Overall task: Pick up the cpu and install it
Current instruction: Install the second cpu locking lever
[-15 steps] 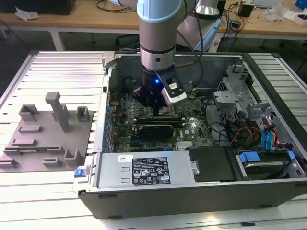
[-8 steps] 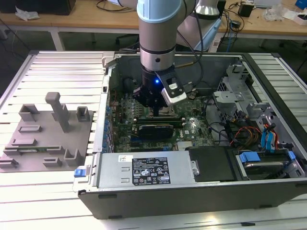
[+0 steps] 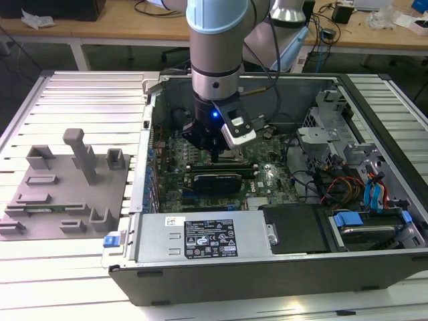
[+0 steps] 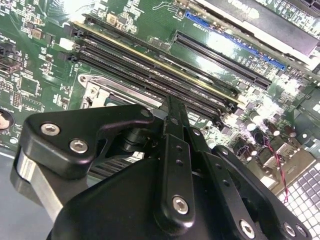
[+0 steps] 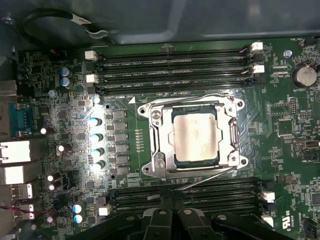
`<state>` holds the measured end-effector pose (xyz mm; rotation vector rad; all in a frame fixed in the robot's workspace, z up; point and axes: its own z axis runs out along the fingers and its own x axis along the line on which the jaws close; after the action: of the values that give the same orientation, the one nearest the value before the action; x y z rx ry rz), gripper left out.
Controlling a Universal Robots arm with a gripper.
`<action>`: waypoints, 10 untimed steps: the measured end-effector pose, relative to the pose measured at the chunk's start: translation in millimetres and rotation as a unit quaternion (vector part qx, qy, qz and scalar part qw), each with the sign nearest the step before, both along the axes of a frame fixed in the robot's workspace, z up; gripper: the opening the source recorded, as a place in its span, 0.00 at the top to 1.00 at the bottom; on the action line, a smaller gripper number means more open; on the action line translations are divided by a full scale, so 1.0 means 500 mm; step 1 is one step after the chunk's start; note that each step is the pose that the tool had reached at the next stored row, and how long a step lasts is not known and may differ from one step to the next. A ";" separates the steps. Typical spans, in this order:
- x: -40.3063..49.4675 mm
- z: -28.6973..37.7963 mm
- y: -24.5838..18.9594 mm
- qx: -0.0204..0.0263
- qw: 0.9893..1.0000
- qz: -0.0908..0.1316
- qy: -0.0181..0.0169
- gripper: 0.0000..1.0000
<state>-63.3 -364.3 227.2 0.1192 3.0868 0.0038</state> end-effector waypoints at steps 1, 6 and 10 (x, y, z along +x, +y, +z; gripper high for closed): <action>-0.001 -0.001 0.0000 0.000 1.000 0.000 0.000 0.89; -0.008 -0.002 0.0000 0.000 1.000 0.000 0.000 0.89; -0.013 -0.005 0.0000 0.002 1.000 0.000 0.000 0.89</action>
<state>-69.7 -364.3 224.5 0.1194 3.0868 0.0096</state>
